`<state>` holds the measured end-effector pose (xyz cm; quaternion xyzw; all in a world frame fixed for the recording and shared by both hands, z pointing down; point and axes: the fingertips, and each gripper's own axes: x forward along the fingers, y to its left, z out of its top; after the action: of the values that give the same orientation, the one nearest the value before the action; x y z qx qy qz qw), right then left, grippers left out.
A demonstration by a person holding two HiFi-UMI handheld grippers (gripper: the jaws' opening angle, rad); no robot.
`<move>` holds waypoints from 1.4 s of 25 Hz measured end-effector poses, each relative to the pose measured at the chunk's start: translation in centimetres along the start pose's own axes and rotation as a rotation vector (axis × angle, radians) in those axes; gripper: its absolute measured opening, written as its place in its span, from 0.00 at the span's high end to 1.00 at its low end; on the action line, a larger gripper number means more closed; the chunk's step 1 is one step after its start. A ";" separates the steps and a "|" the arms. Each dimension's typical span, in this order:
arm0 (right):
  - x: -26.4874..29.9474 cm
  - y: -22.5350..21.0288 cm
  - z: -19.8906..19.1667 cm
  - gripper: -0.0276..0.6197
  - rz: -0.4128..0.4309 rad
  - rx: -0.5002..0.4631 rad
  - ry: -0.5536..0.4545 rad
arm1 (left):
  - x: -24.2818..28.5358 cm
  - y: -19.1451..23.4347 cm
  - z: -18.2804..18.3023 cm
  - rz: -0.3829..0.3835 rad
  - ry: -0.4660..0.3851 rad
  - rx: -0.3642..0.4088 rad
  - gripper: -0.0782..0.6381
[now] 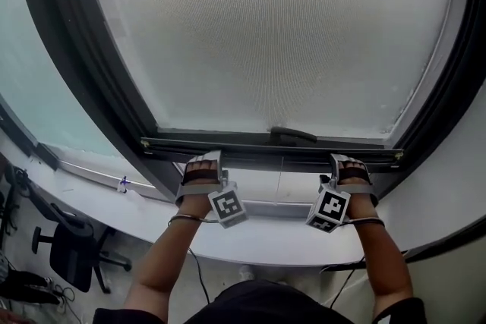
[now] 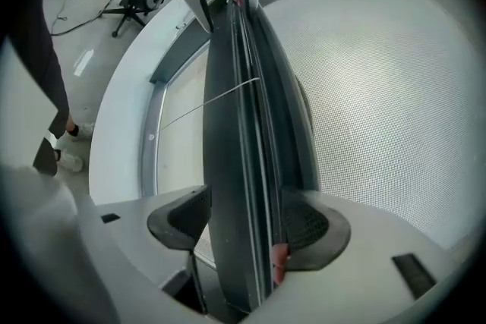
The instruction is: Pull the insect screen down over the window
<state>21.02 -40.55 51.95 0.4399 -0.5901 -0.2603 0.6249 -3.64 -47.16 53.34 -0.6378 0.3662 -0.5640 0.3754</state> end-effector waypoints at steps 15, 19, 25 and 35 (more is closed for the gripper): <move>1.5 3.4 -0.7 0.51 -0.012 0.026 0.020 | 1.4 -3.3 -0.2 -0.015 0.036 -0.001 0.46; 1.8 2.7 -0.4 0.52 -0.022 0.056 0.006 | 1.7 -3.1 -0.3 -0.023 0.035 -0.004 0.46; 1.8 2.2 0.1 0.52 0.000 0.037 0.008 | 2.0 -2.5 -0.2 -0.007 0.037 -0.016 0.46; 1.5 2.0 0.0 0.52 -0.012 0.089 -0.016 | 1.4 -2.2 0.3 -0.088 0.011 -0.096 0.46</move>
<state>20.90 -40.91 54.41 0.4687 -0.6034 -0.2409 0.5985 -3.14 -47.42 55.91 -0.6675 0.3664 -0.5653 0.3173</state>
